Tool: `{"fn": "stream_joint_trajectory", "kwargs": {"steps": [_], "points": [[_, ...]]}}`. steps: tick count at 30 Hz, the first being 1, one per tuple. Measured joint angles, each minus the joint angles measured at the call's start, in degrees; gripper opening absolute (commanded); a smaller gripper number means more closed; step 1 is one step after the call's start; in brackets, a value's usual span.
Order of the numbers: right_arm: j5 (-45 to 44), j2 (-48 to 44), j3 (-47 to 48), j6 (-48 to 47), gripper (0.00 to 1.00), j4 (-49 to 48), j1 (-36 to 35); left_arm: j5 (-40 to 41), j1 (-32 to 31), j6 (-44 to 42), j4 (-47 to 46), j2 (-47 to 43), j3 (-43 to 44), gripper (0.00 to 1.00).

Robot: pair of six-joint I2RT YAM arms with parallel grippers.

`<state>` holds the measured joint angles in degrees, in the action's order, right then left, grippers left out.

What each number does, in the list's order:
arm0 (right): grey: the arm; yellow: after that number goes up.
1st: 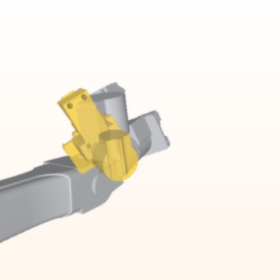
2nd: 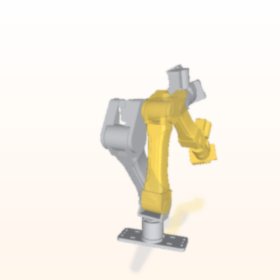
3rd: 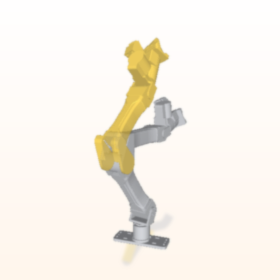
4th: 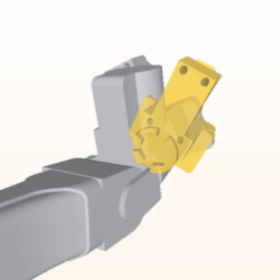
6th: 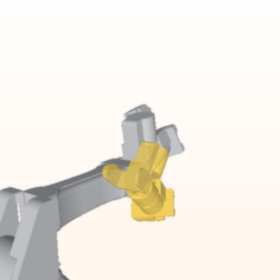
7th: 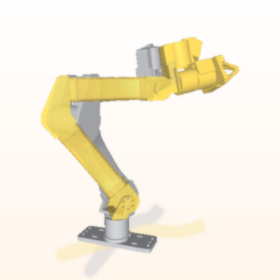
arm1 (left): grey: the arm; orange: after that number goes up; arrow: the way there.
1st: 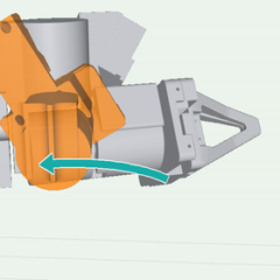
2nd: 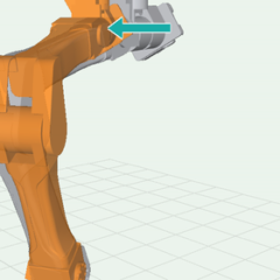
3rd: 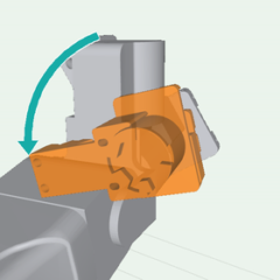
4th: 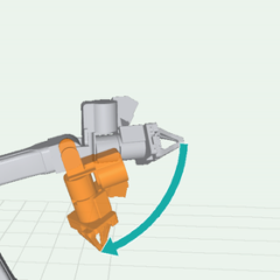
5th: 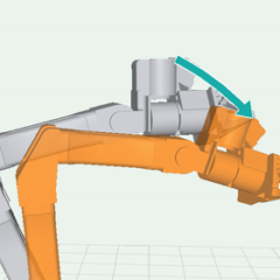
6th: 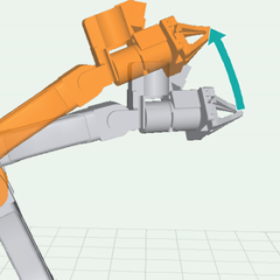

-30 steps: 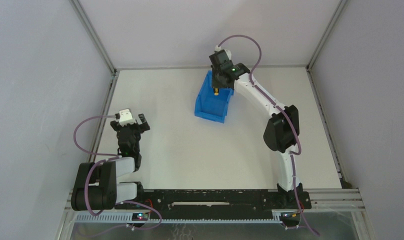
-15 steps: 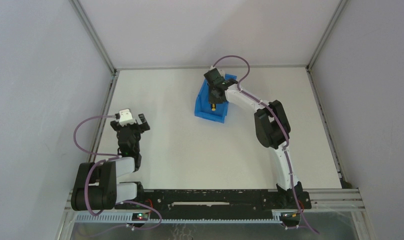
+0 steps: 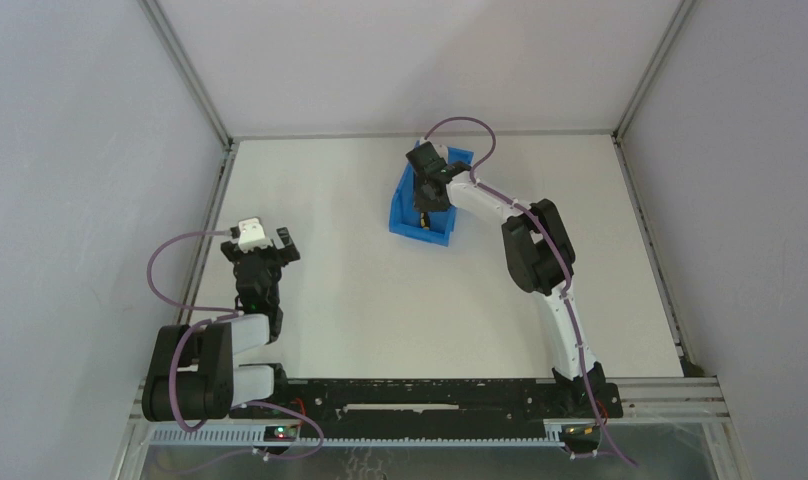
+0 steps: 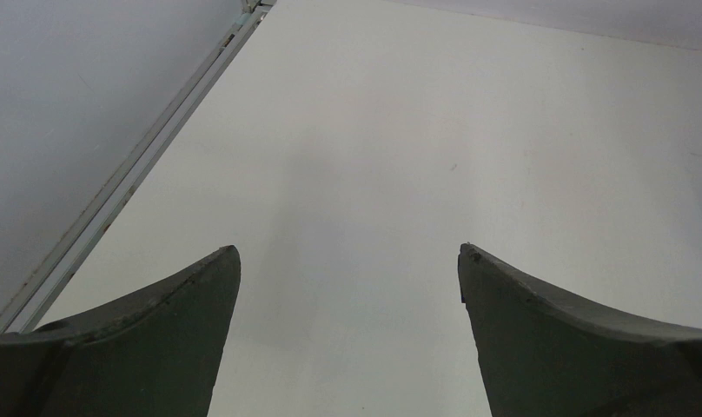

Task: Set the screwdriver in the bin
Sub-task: Place the screwdriver in the bin, then reset both arms

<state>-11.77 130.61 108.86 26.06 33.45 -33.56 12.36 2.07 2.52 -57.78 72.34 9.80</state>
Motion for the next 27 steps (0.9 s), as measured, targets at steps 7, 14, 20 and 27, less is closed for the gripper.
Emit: {"fn": "stream_joint_trajectory", "kwargs": {"steps": [7,14,20,27], "points": [[-1.3,0.0,0.9,-0.2,0.49,0.8,-0.6,0.0,0.0,0.0,0.0,0.0,0.0,1.0],[-2.8,-1.5,2.7,-0.6,0.49,3.1,-1.0,0.0,0.0,0.0,0.0,0.0,0.0,1.0],[-4.5,-5.2,8.0,-2.0,0.49,6.5,-1.3,0.0,0.0,0.0,0.0,0.0,0.0,1.0],[-6.5,-10.4,18.1,-4.2,0.55,10.9,-2.6,0.0,0.0,0.0,0.0,0.0,0.0,1.0]]}}
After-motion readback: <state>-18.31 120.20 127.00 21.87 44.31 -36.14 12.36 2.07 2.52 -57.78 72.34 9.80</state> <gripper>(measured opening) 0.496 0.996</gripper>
